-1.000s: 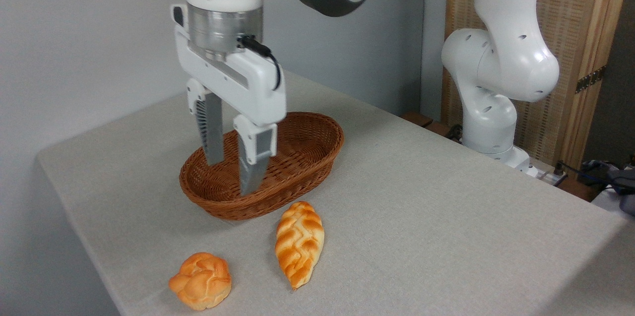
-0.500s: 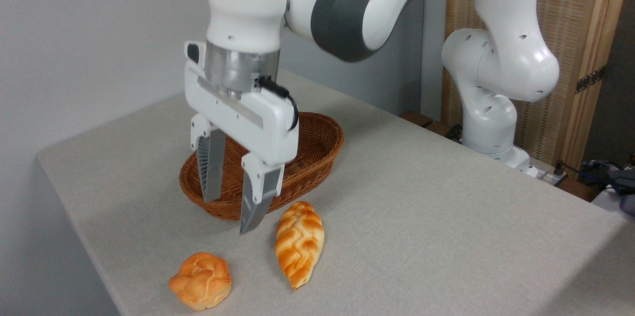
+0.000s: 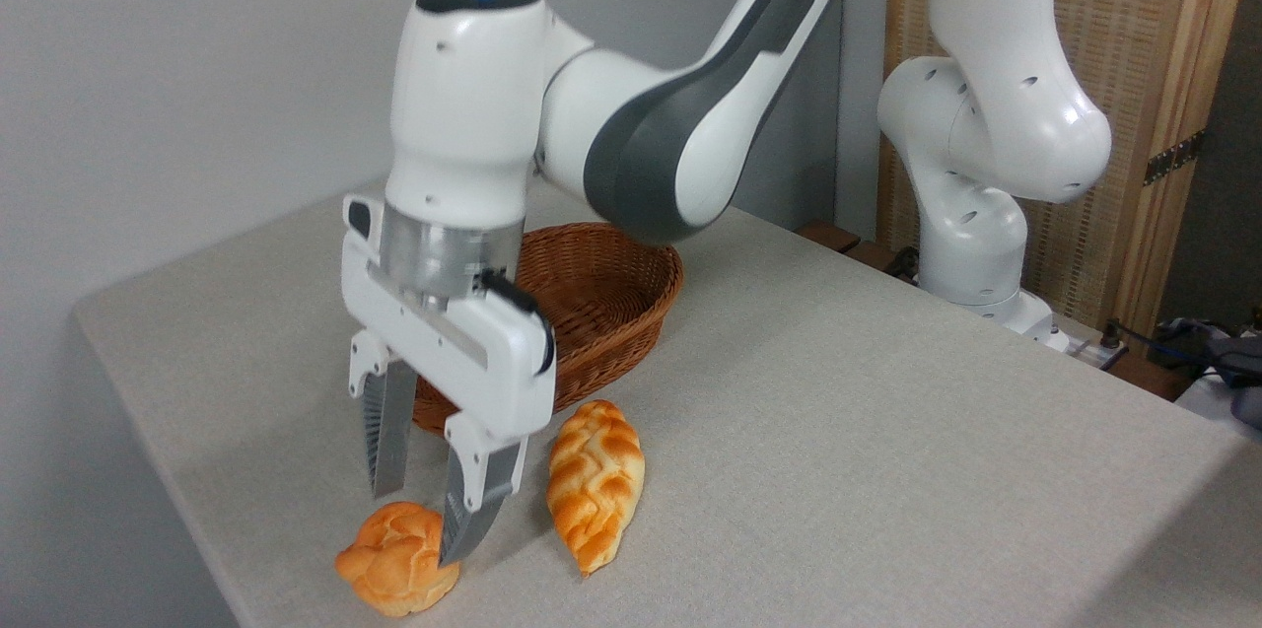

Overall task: Put bread into the basket
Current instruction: 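Move the gripper over the round bun and lower onto it, then close the gripper fingers around the round bun, then lift the round bun and carry it into the wicker basket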

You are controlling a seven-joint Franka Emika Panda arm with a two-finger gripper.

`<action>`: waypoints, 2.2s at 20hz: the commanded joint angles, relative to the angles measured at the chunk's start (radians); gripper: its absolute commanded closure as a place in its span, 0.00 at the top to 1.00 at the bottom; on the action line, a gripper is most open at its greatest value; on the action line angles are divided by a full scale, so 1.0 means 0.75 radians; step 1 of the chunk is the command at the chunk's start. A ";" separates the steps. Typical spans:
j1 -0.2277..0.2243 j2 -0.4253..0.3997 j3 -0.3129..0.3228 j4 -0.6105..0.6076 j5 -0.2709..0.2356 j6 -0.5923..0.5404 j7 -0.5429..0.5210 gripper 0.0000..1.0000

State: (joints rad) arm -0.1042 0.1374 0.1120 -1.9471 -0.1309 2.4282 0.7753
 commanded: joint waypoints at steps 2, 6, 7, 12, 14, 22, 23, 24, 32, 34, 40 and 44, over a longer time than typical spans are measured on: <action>-0.014 0.064 -0.022 0.009 -0.018 0.090 0.022 1.00; -0.014 0.093 -0.037 0.009 -0.024 0.094 0.020 1.00; -0.014 0.097 -0.039 0.009 -0.024 0.094 0.020 1.00; -0.014 0.115 -0.057 0.011 -0.024 0.096 0.020 1.00; -0.014 0.115 -0.057 0.011 -0.024 0.096 0.020 0.86; -0.014 0.111 -0.063 0.013 -0.026 0.094 0.020 0.37; -0.014 0.111 -0.063 0.013 -0.026 0.094 0.020 0.37; -0.014 0.109 -0.063 0.013 -0.026 0.094 0.020 0.37; -0.017 0.105 -0.063 0.013 -0.026 0.092 0.020 0.34; -0.017 0.101 -0.063 0.013 -0.026 0.092 0.016 0.34; -0.017 0.011 -0.063 0.025 -0.128 0.078 0.007 0.36; -0.017 -0.062 -0.112 0.025 -0.136 -0.018 -0.023 0.39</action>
State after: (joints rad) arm -0.1152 0.1473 0.0592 -1.9178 -0.2109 2.4726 0.7741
